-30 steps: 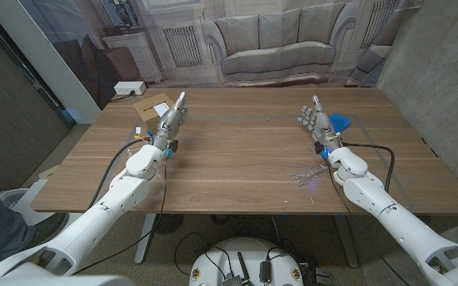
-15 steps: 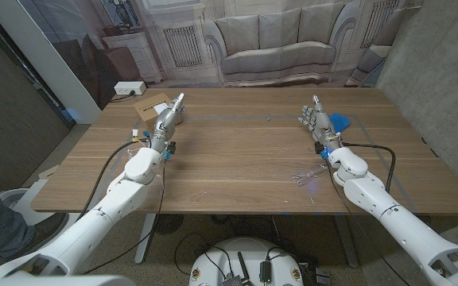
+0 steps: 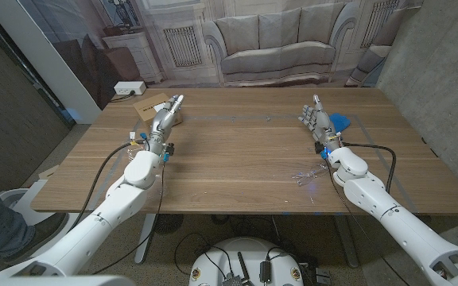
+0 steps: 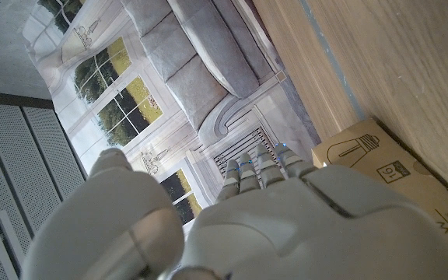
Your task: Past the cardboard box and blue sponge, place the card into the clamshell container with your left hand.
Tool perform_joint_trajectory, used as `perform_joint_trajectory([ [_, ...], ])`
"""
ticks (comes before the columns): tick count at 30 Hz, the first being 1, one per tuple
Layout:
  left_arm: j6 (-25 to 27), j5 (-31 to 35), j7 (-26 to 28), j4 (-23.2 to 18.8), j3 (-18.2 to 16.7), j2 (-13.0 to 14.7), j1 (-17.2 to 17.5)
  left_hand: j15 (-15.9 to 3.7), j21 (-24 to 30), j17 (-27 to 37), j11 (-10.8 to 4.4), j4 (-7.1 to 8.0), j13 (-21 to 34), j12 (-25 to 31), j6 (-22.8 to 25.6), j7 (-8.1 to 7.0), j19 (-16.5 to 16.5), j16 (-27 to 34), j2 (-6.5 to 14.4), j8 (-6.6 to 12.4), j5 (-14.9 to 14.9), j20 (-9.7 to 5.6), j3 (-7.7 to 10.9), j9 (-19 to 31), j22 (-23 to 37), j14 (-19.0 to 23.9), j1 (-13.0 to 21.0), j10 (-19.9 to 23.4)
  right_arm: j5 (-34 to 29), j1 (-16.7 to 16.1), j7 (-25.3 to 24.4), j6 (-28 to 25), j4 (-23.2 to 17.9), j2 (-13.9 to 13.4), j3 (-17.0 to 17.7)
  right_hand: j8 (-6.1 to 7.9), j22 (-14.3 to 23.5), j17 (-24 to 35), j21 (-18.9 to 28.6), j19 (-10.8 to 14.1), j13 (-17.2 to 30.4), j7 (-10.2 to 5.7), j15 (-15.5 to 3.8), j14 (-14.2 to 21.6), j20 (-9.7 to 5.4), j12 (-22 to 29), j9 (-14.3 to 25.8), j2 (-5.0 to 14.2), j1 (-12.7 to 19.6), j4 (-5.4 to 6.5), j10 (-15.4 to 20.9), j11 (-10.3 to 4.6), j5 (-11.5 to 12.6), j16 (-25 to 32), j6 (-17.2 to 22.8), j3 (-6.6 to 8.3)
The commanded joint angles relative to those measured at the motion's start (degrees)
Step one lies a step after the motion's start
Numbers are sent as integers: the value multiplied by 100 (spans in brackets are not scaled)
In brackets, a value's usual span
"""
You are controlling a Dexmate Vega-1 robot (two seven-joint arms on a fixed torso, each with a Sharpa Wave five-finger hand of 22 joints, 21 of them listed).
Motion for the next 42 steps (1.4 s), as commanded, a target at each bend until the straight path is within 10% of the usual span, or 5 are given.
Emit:
perform_joint_trajectory([
  [1,155,495,575,-355,-114,70,279,-24,51,15,-1,-52,26,46,145,6,106,39,7,39,2,-212,16,10,32,119,136,130,46,19,7,15,34,40,20,50,19,30,-49,54,7,1,25,38,-179,35,24,44,7,35,63,-4,35,40,73,-23],
  [42,1359,1639,1409,-1236,-360,658,741,-99,49,22,-81,-196,30,10,409,-50,266,16,-57,21,-34,-240,0,14,44,375,363,363,19,28,-168,119,177,226,6,90,23,37,-152,149,16,-16,23,185,-153,96,28,136,52,23,306,29,8,36,290,-33],
])
